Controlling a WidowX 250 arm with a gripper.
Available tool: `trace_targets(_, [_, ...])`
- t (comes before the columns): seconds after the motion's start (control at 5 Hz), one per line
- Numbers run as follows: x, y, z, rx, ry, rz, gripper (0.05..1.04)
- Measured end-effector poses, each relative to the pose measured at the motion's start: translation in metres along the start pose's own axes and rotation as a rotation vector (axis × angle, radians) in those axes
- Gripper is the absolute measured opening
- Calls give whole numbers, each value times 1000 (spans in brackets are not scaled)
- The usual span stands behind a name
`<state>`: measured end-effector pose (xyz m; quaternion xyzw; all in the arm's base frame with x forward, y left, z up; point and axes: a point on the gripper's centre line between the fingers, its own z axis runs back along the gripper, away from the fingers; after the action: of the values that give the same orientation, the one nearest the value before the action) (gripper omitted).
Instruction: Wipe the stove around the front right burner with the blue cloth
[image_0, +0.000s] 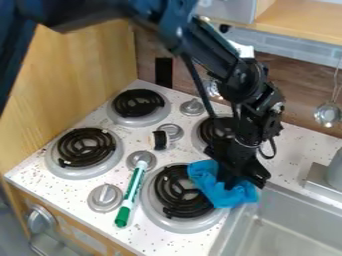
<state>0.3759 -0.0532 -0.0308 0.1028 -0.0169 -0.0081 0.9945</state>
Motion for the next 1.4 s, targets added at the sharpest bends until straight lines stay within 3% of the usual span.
trace_targets(0.2, [-29,1,3,-20,35,5,94])
trace_targets(1.0, [-91,-3,-1,3,112,-38,94])
trace_targets(1.2, [-89,-5,-2,17,126,-35,93])
trace_targets(1.4, [-63,-12,2,1,110,-8,90])
